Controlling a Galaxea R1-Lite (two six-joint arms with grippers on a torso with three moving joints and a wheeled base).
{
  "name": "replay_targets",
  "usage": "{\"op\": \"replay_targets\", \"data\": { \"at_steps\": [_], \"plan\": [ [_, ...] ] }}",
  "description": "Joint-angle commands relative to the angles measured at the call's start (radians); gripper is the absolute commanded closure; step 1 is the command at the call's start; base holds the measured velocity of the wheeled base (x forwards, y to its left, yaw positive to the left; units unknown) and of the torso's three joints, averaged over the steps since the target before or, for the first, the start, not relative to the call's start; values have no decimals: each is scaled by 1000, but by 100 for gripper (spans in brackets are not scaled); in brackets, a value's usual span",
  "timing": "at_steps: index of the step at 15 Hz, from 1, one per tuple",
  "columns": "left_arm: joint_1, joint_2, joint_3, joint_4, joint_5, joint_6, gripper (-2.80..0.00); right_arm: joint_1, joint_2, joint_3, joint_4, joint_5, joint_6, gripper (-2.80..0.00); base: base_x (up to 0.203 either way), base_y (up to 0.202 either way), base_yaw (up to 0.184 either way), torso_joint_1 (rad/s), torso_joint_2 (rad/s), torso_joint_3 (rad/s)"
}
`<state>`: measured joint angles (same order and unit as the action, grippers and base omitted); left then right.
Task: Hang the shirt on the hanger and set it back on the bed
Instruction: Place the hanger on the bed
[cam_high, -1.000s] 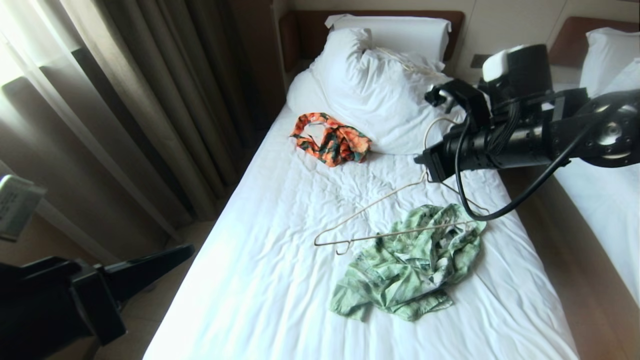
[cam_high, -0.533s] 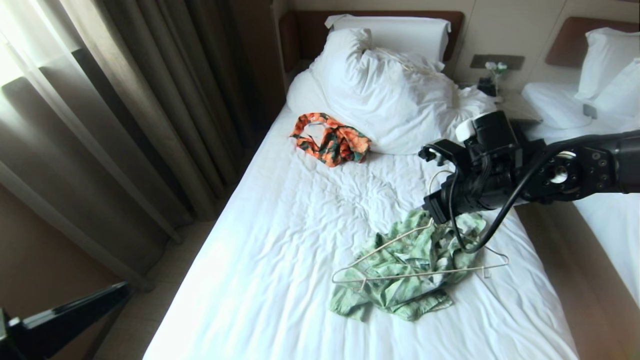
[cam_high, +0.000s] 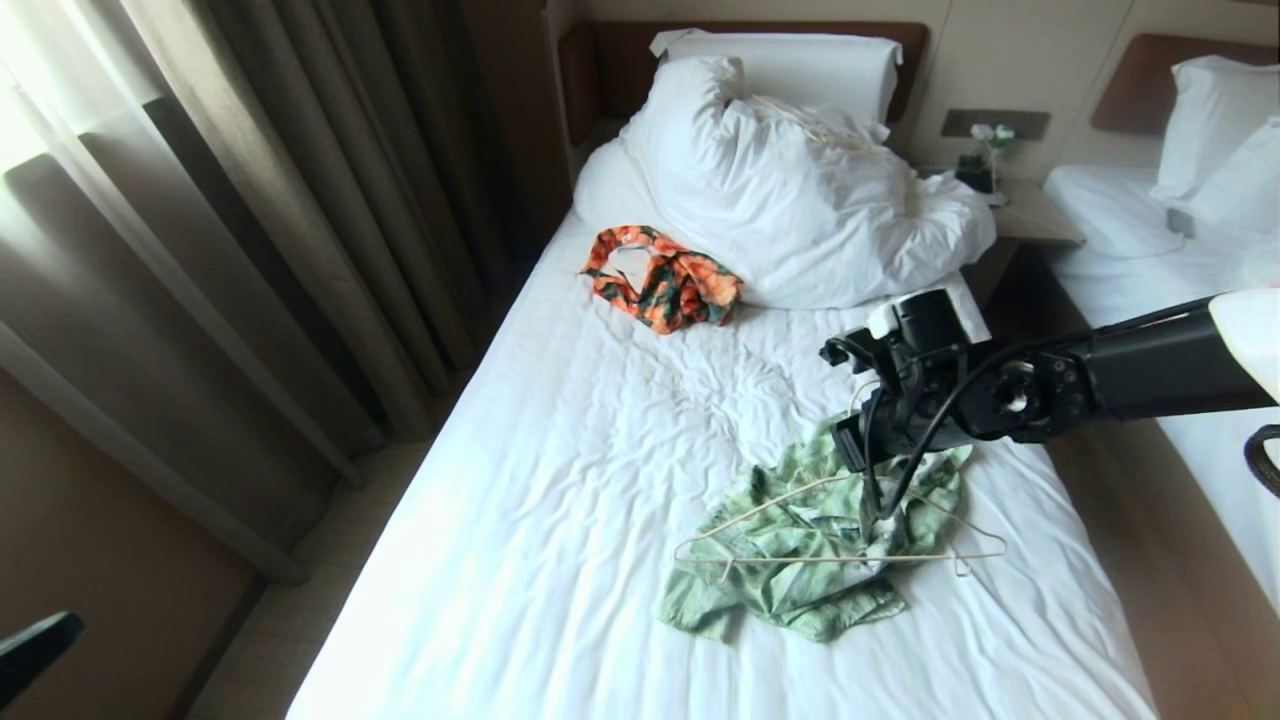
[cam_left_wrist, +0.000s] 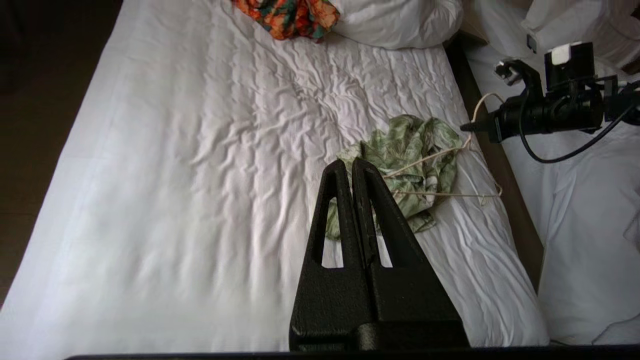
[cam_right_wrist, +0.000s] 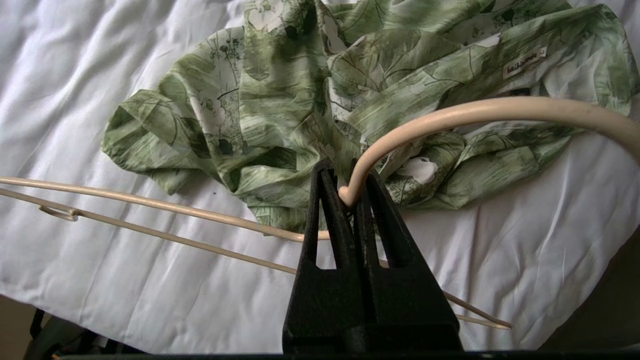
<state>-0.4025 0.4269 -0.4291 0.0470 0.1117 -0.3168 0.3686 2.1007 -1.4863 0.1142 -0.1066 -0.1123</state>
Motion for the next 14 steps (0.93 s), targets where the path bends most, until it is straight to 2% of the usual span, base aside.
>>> {"op": "replay_targets", "data": {
  "at_steps": [1, 4, 10, 11, 14],
  "plan": [
    [41, -20, -2, -1, 0, -4, 0, -7, 64, -13, -3, -1, -2, 0, 0, 0, 0, 0, 0, 0],
    [69, -32, -2, 0, 2, -5, 0, -37, 132, -59, -4, -1, -23, 0, 0, 0, 0, 0, 0, 0],
    [74, -33, -5, 1, 0, -5, 0, -95, 233, -134, -5, -4, -39, 0, 0, 0, 0, 0, 0, 0],
    [77, -33, -5, 2, 0, -5, 0, -97, 236, -132, -4, -4, -39, -280, 0, 0, 0, 0, 0, 0],
    [78, -36, -5, 3, 2, -5, 0, -91, 218, -89, -3, -41, -36, -280, 0, 0, 0, 0, 0, 0]
  ]
}}
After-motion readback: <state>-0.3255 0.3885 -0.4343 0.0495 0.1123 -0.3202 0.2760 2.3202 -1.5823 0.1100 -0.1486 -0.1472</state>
